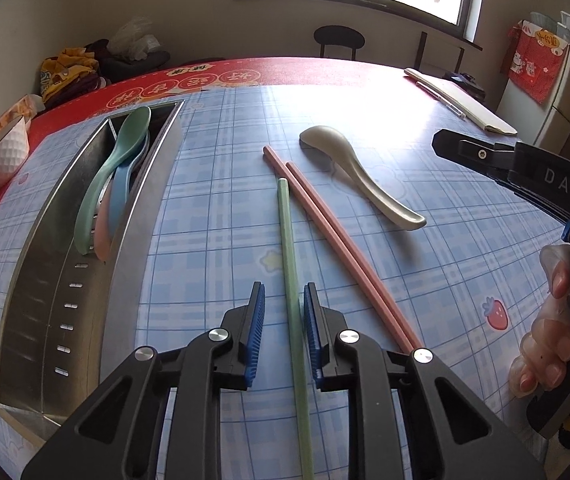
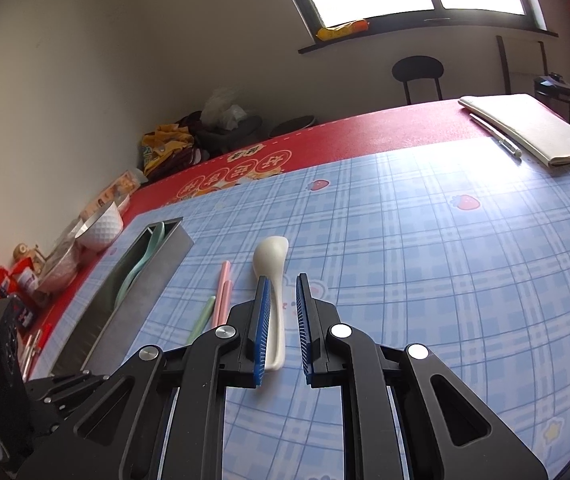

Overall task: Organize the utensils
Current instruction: 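Close the left tool on the green chopstick and lift it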

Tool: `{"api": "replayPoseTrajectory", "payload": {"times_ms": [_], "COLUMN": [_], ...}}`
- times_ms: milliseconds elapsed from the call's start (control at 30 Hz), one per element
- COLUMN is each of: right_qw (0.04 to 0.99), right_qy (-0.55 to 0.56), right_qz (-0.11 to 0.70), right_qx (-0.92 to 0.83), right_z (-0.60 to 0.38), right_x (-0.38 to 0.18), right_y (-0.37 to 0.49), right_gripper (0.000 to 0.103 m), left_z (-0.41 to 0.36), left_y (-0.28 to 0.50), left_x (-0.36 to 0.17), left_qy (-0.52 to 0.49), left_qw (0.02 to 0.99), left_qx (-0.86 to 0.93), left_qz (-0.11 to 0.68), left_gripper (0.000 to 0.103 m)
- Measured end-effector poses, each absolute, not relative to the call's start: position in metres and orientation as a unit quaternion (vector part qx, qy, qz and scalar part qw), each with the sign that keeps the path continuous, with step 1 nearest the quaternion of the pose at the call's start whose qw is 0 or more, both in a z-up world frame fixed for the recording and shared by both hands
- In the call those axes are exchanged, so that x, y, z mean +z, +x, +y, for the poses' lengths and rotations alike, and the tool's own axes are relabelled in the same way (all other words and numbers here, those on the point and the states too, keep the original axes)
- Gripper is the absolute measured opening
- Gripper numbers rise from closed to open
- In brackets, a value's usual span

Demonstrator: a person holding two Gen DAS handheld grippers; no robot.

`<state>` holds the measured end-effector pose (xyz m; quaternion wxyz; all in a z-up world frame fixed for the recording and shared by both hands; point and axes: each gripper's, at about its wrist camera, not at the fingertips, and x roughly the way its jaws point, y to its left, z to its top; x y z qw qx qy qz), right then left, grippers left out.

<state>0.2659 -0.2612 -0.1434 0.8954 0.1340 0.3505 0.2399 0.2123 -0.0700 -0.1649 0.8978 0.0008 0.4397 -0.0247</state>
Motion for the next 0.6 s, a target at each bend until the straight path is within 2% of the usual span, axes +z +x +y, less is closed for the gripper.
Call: {"api": "replayPoseTrajectory", "payload": {"times_ms": [533, 600], "right_qw": [0.894, 0.893], "right_qy": [0.137, 0.138], "right_qz": [0.353, 0.354], "right_qx": [0.24, 0.241], "right_z": [-0.2602, -0.2605], "right_x": [-0.1449, -0.1454], "right_y": [0.2671, 0.2677], "right_gripper": [0.014, 0.014], "left_z": [-0.0726, -0.0675], "left_y": [0.2138, 0.2133], "left_x": [-0.167, -0.1671], "left_qy": [0.004, -0.01], "left_qw": [0.9, 0.901], "left_qx": [-0.049, -0.047], "left_qz": [0.433, 0.431], "left_gripper": [0.019, 0.016]}}
